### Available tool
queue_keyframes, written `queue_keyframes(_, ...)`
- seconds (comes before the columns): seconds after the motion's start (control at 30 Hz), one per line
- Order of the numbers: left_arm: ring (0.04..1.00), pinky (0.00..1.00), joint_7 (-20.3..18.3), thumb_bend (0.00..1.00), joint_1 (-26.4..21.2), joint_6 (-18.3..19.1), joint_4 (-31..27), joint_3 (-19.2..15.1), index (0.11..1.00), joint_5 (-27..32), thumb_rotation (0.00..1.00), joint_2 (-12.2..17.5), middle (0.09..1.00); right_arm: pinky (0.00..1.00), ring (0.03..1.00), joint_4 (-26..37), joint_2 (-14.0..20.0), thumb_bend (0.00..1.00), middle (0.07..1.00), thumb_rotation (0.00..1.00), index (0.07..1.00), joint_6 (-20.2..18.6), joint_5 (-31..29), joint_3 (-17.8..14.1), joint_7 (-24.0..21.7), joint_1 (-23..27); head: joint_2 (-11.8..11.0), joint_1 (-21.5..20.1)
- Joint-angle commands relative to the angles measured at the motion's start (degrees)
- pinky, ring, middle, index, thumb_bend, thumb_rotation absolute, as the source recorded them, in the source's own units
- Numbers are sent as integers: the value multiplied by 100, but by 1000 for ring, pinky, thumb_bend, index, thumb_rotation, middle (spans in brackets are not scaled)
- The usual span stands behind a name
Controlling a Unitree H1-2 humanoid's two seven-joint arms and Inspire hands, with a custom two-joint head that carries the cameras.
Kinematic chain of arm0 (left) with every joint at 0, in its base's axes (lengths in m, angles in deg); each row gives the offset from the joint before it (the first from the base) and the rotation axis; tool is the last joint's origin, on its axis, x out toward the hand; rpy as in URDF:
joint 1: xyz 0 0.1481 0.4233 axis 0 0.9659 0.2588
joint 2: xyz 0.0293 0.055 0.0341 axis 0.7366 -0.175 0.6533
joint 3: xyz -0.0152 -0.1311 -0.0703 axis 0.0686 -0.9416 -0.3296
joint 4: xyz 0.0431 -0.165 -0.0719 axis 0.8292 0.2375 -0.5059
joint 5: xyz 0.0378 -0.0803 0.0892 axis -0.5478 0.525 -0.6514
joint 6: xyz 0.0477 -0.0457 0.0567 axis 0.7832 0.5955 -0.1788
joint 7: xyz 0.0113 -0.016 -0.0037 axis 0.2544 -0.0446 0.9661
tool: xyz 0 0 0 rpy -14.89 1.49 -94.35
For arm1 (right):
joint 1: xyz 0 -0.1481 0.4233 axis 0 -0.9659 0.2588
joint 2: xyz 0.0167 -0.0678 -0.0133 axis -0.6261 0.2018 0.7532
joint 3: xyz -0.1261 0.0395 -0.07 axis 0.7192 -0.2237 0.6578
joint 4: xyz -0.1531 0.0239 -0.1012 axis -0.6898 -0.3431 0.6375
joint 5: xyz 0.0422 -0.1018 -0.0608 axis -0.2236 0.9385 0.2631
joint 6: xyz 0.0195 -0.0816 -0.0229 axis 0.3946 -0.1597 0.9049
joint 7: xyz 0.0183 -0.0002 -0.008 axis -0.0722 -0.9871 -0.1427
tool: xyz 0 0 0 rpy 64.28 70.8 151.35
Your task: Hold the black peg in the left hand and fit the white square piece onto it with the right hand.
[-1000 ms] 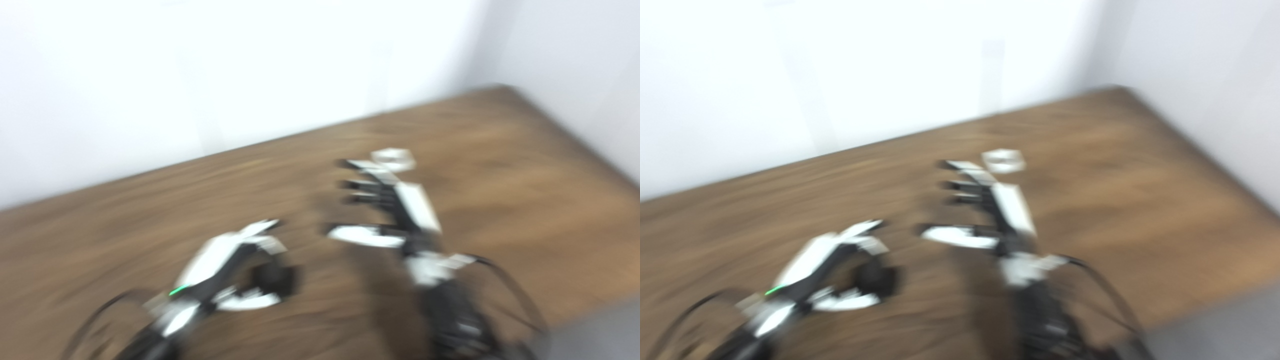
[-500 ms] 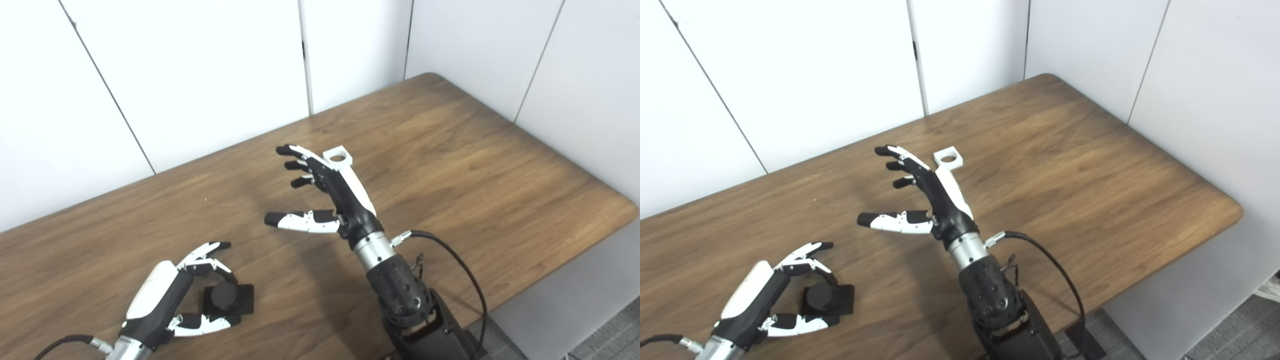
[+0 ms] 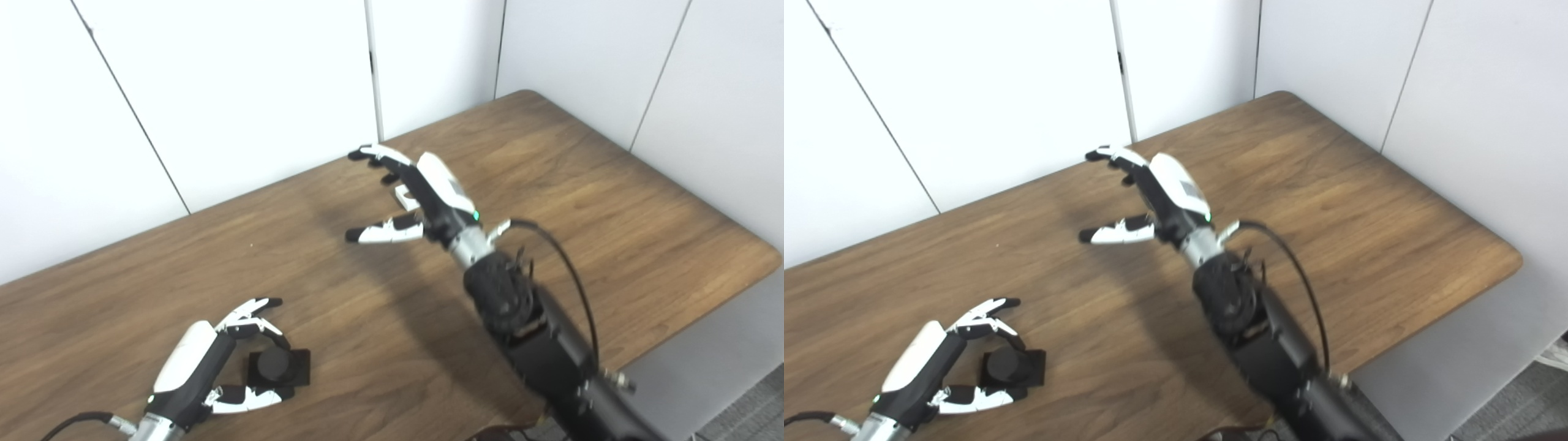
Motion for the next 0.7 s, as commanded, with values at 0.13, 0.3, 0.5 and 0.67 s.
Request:
queue_keyframes(0.13,922,782,-238,522,136,112,144,41,489,-79,51,104,890,664,854,-462,866,767,915,306,788,-277,469,312,-820,918,-1,73)
queue_keyframes(0.3,922,783,-224,522,153,58,167,30,489,-75,51,104,890,685,861,-1019,1325,764,920,312,788,-318,734,635,-1333,1537,-13,98)
queue_keyframes(0.5,922,788,-236,522,204,122,129,15,489,-99,52,85,893,700,873,-1473,1557,766,926,279,791,-435,1025,933,-1777,2082,1,182)
queue_keyframes(0.67,925,781,-259,522,242,157,124,2,489,-105,52,103,896,748,903,-1948,1762,731,952,367,816,-395,1121,1226,-2211,2476,15,221)
